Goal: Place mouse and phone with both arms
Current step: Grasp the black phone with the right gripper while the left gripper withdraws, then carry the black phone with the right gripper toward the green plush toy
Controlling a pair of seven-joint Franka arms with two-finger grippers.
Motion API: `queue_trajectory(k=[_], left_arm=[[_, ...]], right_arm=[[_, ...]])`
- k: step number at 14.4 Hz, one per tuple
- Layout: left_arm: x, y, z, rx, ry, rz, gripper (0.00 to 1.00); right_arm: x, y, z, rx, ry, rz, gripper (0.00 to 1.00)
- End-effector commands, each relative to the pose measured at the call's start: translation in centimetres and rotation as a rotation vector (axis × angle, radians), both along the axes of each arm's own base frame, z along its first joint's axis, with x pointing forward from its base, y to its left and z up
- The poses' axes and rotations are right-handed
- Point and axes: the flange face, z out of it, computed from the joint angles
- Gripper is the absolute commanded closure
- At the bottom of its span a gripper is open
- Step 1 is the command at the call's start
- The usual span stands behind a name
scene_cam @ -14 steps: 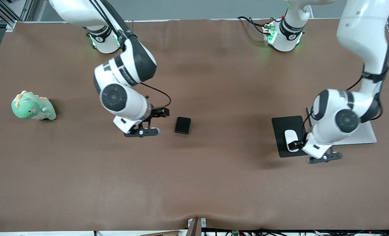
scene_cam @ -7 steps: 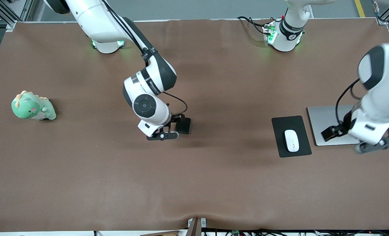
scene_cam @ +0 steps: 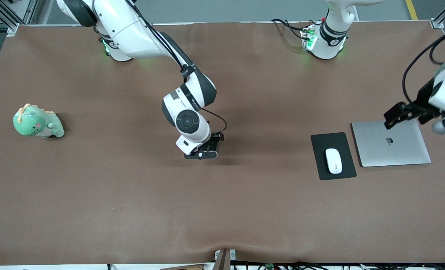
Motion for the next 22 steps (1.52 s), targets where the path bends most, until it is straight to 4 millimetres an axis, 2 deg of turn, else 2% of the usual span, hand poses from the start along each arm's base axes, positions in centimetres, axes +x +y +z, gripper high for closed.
queue_trajectory(k=[1,3,6,11,14,16,17,18,20,21,22], left_arm=[[-3.1,0.5,1.7,-0.012,0.034,-0.014,0.0],[-4.0,0.6,2.1,-0.009,0.034,-0.011,0.0],[-4.2,1.2,2.2,-0.01,0.042,0.001,0.0],[-4.0,1.5,2.0,-0.01,0.049,0.008,0.0],[-4.0,1.5,2.0,-0.012,0.049,0.007,0.0],[-3.8,1.5,2.0,-0.012,0.048,0.007,0.0],[-3.7,1.4,1.8,-0.012,0.051,0.005,0.0],[-3.7,1.4,1.8,-0.013,0.051,0.007,0.0],[-3.6,1.4,1.7,-0.013,0.053,0.005,0.0],[-3.6,1.4,1.7,-0.013,0.053,0.005,0.0],[-3.6,1.3,1.7,-0.012,0.053,0.004,0.0]], right_arm=[[1.0,-0.9,-0.1,-0.001,0.005,-0.06,0.0],[1.0,-0.8,-1.4,0.001,0.009,-0.103,0.0],[0.5,-0.1,-2.4,0.007,0.002,-0.132,0.0],[0.5,0.0,-3.2,0.004,0.0,-0.158,0.0],[-0.4,0.9,-3.6,-0.009,-0.004,-0.13,0.0],[-0.5,0.9,-3.8,-0.014,-0.005,-0.121,0.11],[-0.4,0.8,-3.9,-0.018,-0.008,-0.111,0.2],[-0.3,0.7,-3.9,-0.027,-0.017,-0.098,0.3],[0.0,0.5,-3.5,-0.034,-0.026,-0.086,0.65],[0.2,0.3,-3.3,-0.032,-0.024,-0.091,0.78],[0.4,0.3,-2.7,-0.03,-0.024,-0.096,0.81]])
